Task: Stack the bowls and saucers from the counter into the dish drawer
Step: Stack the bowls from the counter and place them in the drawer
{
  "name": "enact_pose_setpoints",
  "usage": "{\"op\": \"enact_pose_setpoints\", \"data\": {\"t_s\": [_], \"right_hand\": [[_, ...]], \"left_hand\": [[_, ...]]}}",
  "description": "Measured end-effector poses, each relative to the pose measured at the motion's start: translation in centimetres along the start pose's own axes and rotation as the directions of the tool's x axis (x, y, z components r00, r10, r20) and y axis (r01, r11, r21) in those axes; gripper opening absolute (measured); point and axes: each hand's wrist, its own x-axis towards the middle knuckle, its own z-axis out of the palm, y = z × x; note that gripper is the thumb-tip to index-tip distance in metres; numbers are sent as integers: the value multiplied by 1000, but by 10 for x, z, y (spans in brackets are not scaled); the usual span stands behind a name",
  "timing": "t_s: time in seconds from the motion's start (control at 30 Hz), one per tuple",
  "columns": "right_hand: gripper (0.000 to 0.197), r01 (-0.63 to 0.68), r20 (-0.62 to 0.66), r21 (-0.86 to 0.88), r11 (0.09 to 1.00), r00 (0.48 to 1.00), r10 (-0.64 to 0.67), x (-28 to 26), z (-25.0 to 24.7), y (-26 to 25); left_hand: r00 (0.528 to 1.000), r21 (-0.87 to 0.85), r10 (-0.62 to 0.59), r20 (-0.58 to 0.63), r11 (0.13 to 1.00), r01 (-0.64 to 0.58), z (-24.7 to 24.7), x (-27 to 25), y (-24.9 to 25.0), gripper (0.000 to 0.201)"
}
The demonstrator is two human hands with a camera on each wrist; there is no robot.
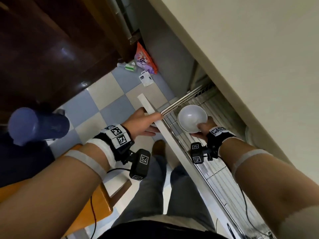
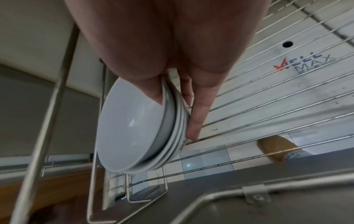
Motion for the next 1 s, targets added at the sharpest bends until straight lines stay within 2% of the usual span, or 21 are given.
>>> {"op": "enact_pose_setpoints", "data": {"t_s": [0.07, 0.3, 0.43, 0.5, 0.6, 0.7, 0.83, 0.9, 1.0], "right_hand": [[67, -11, -12, 3, 1000, 1000, 11, 9, 4, 1], [68, -64, 60, 7, 998, 996, 63, 15, 14, -4], [58, -87, 97, -23, 996, 991, 89, 4, 9, -10], [57, -82, 75, -90, 993, 993, 89, -5, 4, -15], [66, -43, 6, -170, 985, 999, 44, -21, -5, -23], [70, 21, -5, -274, 962, 1000, -23, -46, -8, -34], [55, 83, 21, -303, 949, 997, -80, -99, -6, -61], [47, 110, 79, -296, 949, 993, -90, -120, -2, -74], [36, 124, 111, -107, 987, 987, -112, -153, 4, -97]], "left_hand": [[1000, -1, 2, 0, 1000, -2, 0, 1, 0, 50], [1000, 3, -10, -17, 1000, 10, 3, -6, 6, 44], [999, -14, -29, -20, 999, 29, 4, -11, 10, 49], [999, -23, -47, -8, 999, 47, 6, -13, 12, 51], [996, -15, -85, 27, 996, 85, 7, -14, 17, 56], [998, 35, -58, -22, 998, 59, 5, -16, 24, 70], [986, 278, 93, -141, 959, -51, -8, -20, 42, 98], [976, 413, 152, -155, 908, -76, -23, -17, 62, 86], [961, 581, 271, -48, 790, -193, -47, -14, 108, 31]]}}
